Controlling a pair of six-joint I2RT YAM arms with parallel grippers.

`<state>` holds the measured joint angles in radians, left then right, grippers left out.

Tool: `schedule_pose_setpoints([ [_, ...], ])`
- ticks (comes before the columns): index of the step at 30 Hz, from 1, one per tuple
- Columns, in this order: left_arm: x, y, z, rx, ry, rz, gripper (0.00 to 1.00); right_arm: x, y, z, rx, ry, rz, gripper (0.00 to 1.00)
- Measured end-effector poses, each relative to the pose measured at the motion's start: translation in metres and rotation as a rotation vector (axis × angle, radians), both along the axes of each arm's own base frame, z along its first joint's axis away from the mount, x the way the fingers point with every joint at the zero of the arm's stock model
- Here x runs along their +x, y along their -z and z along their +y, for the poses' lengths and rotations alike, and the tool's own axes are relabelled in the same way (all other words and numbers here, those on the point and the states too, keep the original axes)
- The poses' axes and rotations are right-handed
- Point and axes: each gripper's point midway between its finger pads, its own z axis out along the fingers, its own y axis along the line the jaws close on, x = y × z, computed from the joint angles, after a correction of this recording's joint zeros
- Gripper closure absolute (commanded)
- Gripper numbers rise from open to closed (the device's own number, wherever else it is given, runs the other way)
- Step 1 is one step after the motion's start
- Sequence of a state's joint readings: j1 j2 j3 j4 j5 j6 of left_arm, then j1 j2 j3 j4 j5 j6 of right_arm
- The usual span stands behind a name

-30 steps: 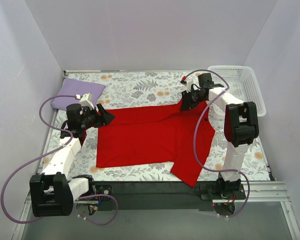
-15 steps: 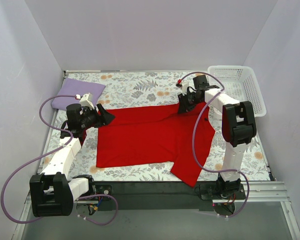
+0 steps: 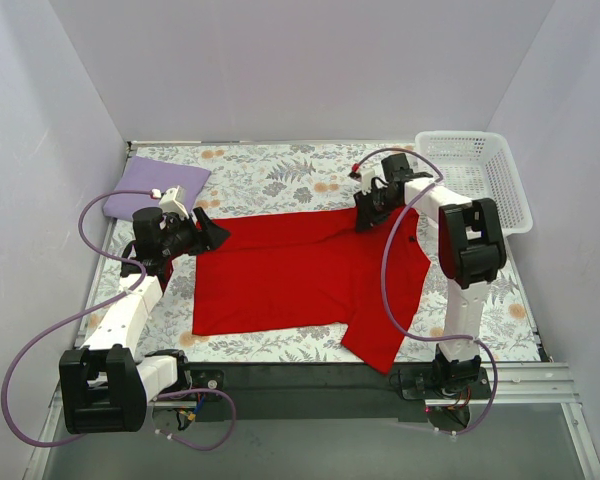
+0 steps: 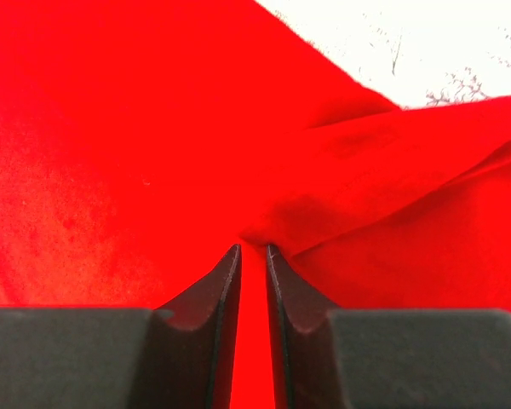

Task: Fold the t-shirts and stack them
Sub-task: Fold the tshirt

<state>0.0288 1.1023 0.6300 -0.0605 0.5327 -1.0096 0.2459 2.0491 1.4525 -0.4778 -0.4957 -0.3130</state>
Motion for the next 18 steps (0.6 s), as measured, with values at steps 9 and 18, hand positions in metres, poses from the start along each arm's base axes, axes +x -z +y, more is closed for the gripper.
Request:
schedule_pose_setpoints([
  [9, 0.0, 0.0, 0.0, 0.0, 0.0, 0.0, 0.44, 0.02, -0.009, 0.009, -0.002, -0.003, -0.043, 0.73],
  [18, 0.0, 0.0, 0.0, 0.0, 0.0, 0.0, 0.44, 0.032, -0.024, 0.013, -0.001, -0.004, -0.087, 0.62],
])
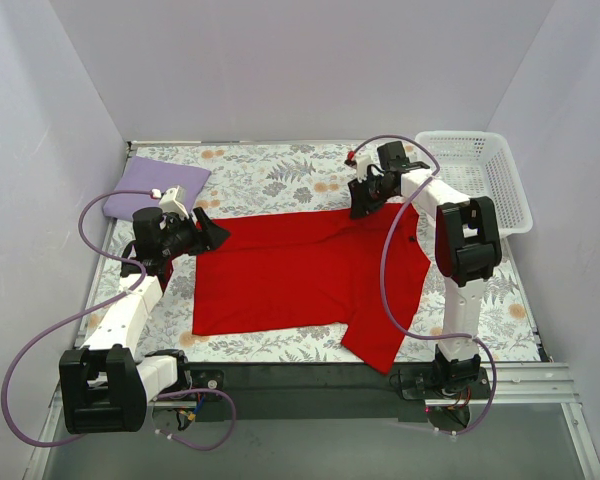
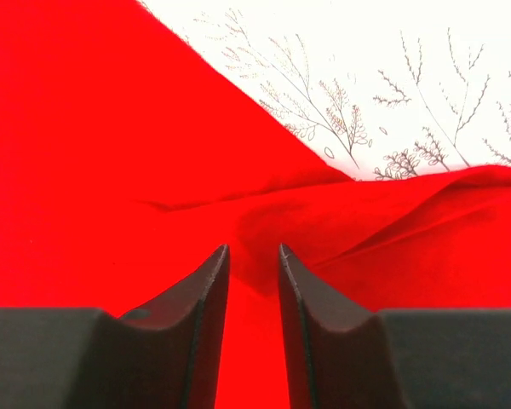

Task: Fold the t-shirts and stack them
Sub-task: Fold the tshirt

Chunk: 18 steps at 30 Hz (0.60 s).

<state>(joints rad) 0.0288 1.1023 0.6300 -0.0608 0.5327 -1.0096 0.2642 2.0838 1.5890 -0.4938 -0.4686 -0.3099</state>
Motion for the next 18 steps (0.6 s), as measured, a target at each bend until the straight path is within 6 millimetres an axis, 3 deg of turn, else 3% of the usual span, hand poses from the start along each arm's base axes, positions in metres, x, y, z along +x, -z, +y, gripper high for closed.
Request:
schedule_pose_setpoints([
  [5, 0.0, 0.0, 0.0, 0.0, 0.0, 0.0, 0.44, -0.002, 0.001, -0.003, -0.012, 0.002, 0.0, 0.55],
  [10, 0.0, 0.0, 0.0, 0.0, 0.002, 0.0, 0.44, -0.017, 0.005, -0.01, -0.039, 0.008, 0.019, 0.54],
  [18, 0.0, -0.001, -0.001, -0.002, 0.003, -0.002, 0.44, -0.02, 0.008, -0.015, -0.056, 0.017, 0.027, 0.53],
])
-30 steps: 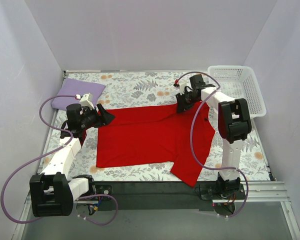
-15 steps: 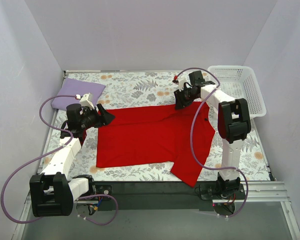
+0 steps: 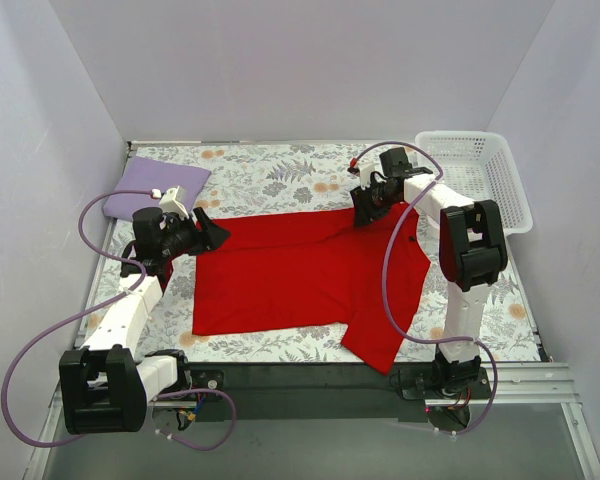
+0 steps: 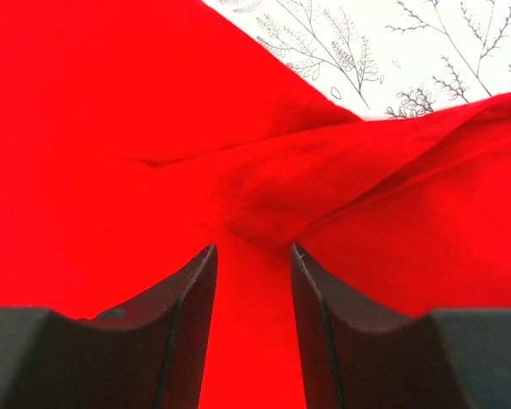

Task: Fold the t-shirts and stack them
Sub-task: Fold the tshirt

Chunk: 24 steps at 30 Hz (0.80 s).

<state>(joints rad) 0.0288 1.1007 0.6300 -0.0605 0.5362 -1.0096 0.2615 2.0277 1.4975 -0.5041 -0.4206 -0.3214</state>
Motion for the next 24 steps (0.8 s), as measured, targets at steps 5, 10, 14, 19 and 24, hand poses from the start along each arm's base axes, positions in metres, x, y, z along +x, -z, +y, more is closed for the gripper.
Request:
schedule_pose_setpoints([
  [5, -0.0001, -0.0003, 0.0, 0.0, 0.0, -0.001, 0.44, -0.0007, 0.0011, 0.0012, 0.006, -0.004, 0.005, 0.56],
  [10, -0.0001, -0.0005, 0.0, 0.0, 0.0, -0.002, 0.44, 0.0006, 0.0042, 0.0029, 0.012, -0.007, 0.015, 0.57],
  [14, -0.0001, -0.0004, 0.0, 0.0, 0.0, -0.002, 0.44, 0.0031, 0.0057, 0.0043, 0.015, -0.007, 0.017, 0.59],
  [19, -0.0001, -0.0009, 0.0, 0.0, 0.0, -0.003, 0.44, 0.0059, 0.0068, 0.0062, 0.021, -0.01, 0.019, 0.68],
  [24, -0.0002, -0.0008, 0.0, 0.0, 0.0, -0.003, 0.44, 0.0071, 0.0055, 0.0078, 0.028, -0.014, 0.021, 0.95],
])
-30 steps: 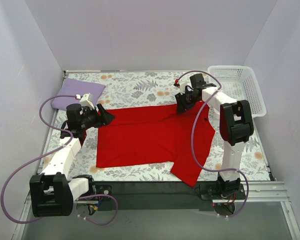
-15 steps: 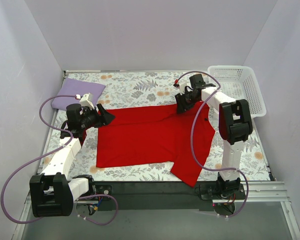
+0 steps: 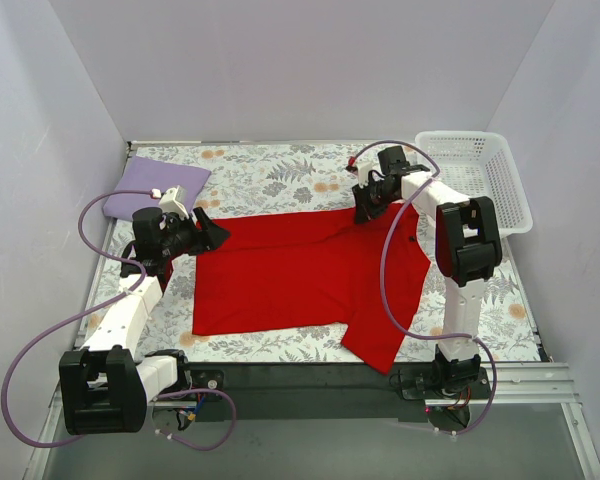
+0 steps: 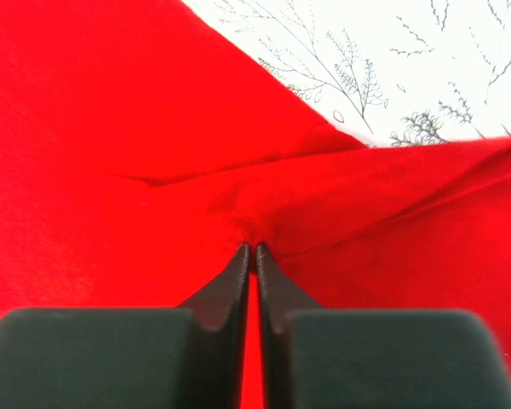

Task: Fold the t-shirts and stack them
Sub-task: Fold the tshirt

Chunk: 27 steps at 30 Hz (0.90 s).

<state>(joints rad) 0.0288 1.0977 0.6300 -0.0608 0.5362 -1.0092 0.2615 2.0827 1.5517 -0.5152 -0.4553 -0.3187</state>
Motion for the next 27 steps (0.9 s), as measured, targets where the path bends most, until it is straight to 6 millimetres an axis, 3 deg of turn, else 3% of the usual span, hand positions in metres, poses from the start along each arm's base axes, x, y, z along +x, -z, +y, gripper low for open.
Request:
schedule_pose_setpoints([
  [5, 0.0, 0.0, 0.0, 0.0, 0.0, 0.0, 0.44, 0.006, -0.01, 0.004, 0.016, -0.002, -0.012, 0.99],
  [10, 0.0, 0.0, 0.0, 0.0, 0.0, 0.0, 0.44, 0.027, -0.028, 0.014, 0.043, -0.013, -0.066, 0.99],
  [14, 0.0, 0.0, 0.0, 0.0, 0.0, -0.001, 0.44, 0.041, -0.032, 0.025, 0.049, -0.027, -0.087, 0.99],
  [16, 0.0, 0.0, 0.0, 0.0, 0.0, -0.001, 0.44, 0.044, -0.03, 0.032, 0.05, -0.039, -0.088, 0.92],
  [17, 0.0, 0.0, 0.0, 0.0, 0.0, -0.001, 0.44, 0.045, -0.027, 0.036, 0.048, -0.045, -0.084, 0.81],
  [23, 0.0, 0.0, 0.0, 0.001, 0.0, -0.001, 0.44, 0.051, -0.01, 0.052, 0.028, -0.071, -0.071, 0.73],
  [27, 0.0, 0.0, 0.0, 0.003, 0.001, -0.001, 0.44, 0.059, -0.011, 0.057, 0.01, -0.069, -0.089, 0.66],
])
